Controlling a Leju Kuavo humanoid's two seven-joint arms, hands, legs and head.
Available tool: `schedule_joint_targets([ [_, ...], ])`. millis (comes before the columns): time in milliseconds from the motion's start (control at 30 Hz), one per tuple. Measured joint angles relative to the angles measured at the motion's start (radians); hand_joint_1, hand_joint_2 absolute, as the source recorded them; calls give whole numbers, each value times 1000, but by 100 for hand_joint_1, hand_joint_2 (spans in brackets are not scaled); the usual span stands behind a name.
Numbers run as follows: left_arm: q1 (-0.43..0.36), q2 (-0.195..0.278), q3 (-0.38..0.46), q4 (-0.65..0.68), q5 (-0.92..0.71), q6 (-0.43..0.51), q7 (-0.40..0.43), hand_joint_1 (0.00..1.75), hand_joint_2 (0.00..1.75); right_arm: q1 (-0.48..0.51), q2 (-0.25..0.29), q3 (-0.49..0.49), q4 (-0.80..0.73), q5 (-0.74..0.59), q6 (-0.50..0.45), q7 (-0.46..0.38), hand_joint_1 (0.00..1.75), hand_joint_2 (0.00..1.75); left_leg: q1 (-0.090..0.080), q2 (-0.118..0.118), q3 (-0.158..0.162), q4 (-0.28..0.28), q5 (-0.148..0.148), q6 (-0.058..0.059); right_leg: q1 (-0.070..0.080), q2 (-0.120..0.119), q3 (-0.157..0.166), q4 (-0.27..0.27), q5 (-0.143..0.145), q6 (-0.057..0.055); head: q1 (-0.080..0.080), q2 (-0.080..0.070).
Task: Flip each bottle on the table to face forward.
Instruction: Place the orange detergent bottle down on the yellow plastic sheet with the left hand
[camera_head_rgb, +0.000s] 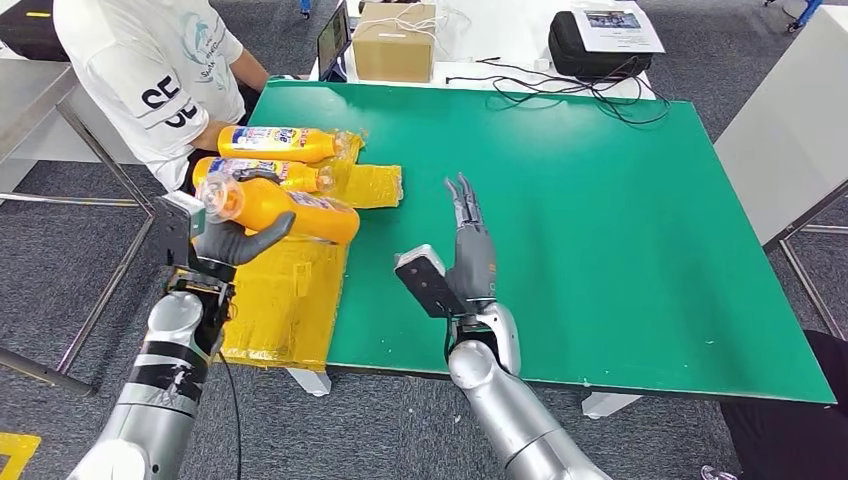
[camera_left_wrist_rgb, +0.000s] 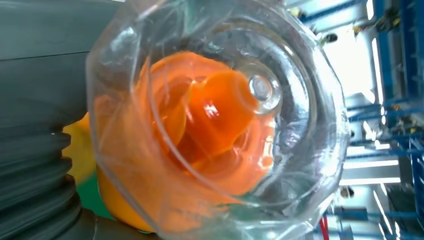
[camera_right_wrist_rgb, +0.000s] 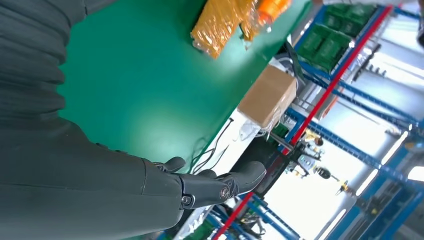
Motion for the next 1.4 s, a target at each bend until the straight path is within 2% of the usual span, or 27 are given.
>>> schedule_joint_targets([
  [167,-21,48,39,-1,-44,-26,-14,175,175,28,-26,-40,-69,-35,21,-18,0,175,0,0,0,0,0,0,0,0,0,0,0,0,0,0],
  [300,-28,66,50,-1,-62,-27,-19,175,175,36,-37,-52,-93,-37,25,-24,0,175,0,0,0,0,0,0,0,0,0,0,0,0,0,0],
  [467,-43,112,49,-1,-240,-12,-71,175,175,44,-43,-66,-110,-60,42,-44,0,175,0,0,0,0,0,0,0,0,0,0,0,0,0,0],
  [733,-23,258,18,-32,-538,-11,-143,175,175,58,-59,-96,-133,-80,75,-66,0,175,1,1,0,0,0,0,0,0,-1,0,0,0,0,0],
  [933,23,389,-38,-76,-648,-7,-165,175,175,58,-68,-113,-134,-92,96,-81,0,175,1,1,0,0,0,0,1,0,-1,0,0,0,1,0],
  [1067,45,482,-68,-116,-680,-12,-164,175,175,56,-70,-122,-133,-100,103,-87,0,175,1,0,0,0,0,0,1,0,-1,0,0,-1,1,0],
  [1267,62,584,-112,-164,-751,-15,-138,175,175,49,-70,-124,-128,-102,111,-96,0,175,1,1,0,-1,0,0,1,0,-1,0,0,-1,1,0],
  [1400,70,644,-158,-200,-850,26,-102,175,175,39,-69,-125,-119,-100,121,-99,0,175,1,0,0,0,0,0,1,0,-1,0,0,-1,1,0],
])
